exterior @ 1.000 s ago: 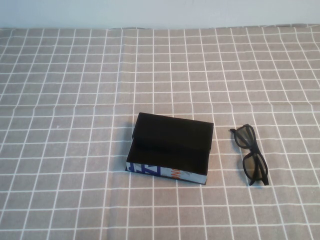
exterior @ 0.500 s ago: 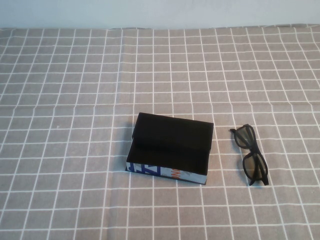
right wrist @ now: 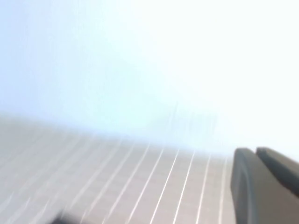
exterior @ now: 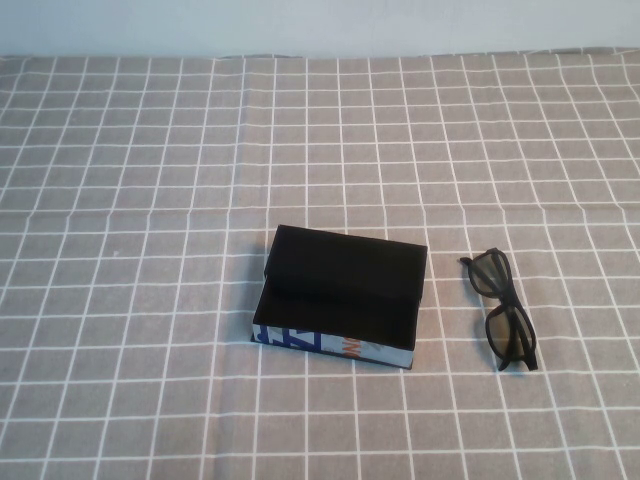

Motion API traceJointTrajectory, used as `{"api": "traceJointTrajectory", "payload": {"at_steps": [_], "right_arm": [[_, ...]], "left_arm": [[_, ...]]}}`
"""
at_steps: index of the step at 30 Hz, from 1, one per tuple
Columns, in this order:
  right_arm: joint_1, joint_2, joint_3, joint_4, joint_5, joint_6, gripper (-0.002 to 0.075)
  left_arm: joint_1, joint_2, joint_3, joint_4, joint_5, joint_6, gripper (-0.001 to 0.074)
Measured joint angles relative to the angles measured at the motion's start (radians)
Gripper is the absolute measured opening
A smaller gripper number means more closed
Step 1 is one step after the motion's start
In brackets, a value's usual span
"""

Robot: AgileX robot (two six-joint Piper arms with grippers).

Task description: Take glasses out of glasses case

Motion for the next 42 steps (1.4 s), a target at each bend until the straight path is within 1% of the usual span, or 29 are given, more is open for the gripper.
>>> {"api": "traceJointTrajectory", "payload": {"at_steps": [2,6,8,13,15,19,24,27,37,42], "right_arm": [[0.0,-0.077,0.108,0.0,-0.139,0.0,-0.0018],[0.0,-0.194,0.311,0.0,-0.346,0.0,-0.0018],[0.0,-0.238,0.418,0.0,-0.386,0.0,-0.0018],[0.0,-0.284,0.653,0.005,-0.392,0.0,-0.0018],[0.0,-0.284,0.712,0.033,-0.385,0.0,-0.0018],[0.0,-0.284,0.732,0.058,-0.29,0.0,-0.0018],[0.0,-0.284,0.734,-0.019,-0.175,0.038,-0.0018],[-0.002,-0.284,0.734,-0.077,-0.159,0.104,-0.0018],[-0.002,-0.284,0.734,-0.314,-0.129,0.41,-0.0018],[-0.002,-0.284,0.734,-0.342,-0.129,0.455,-0.0018]], "left_arm": [[0.0,0.0,0.0,0.0,0.0,0.0,-0.0004],[0.0,0.0,0.0,0.0,0.0,0.0,-0.0004],[0.0,0.0,0.0,0.0,0.0,0.0,-0.0004],[0.0,0.0,0.0,0.0,0.0,0.0,-0.0004],[0.0,0.0,0.0,0.0,0.0,0.0,-0.0004],[0.0,0.0,0.0,0.0,0.0,0.0,-0.0004],[0.0,0.0,0.0,-0.002,0.0,0.0,-0.0004],[0.0,0.0,0.0,-0.002,0.0,0.0,-0.0004],[0.0,0.0,0.0,-0.002,0.0,0.0,-0.0004],[0.0,0.0,0.0,-0.002,0.0,0.0,-0.0004]]}}
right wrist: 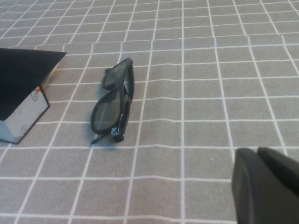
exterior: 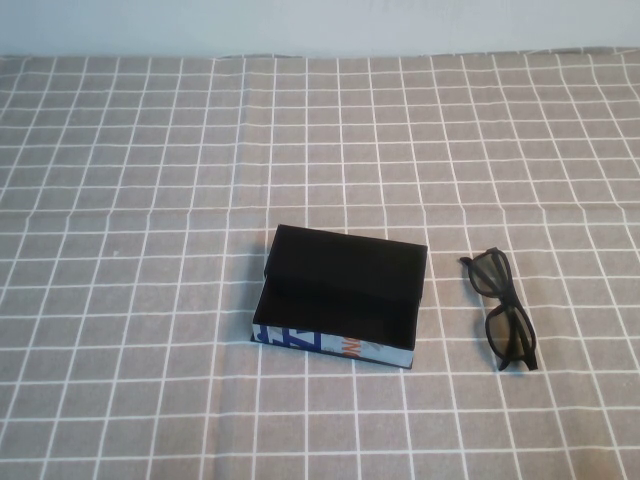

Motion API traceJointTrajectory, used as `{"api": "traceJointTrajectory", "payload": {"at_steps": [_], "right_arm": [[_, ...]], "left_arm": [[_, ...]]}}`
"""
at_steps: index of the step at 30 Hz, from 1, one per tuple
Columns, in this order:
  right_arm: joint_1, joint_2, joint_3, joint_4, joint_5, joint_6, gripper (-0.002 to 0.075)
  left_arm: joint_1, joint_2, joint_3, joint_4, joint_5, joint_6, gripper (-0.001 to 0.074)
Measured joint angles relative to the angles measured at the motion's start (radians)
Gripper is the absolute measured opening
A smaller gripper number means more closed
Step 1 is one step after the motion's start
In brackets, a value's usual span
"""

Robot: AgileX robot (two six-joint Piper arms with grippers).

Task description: Take glasses out of glasses case

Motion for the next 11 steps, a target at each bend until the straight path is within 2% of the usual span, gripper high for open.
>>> {"api": "traceJointTrajectory", "payload": {"at_steps": [11], "right_arm": [[0.0,0.0,0.0,-0.001,0.0,0.009,-0.0018]], "left_arm": [[0.0,0.0,0.0,0.0,0.0,0.0,-0.0004]]}}
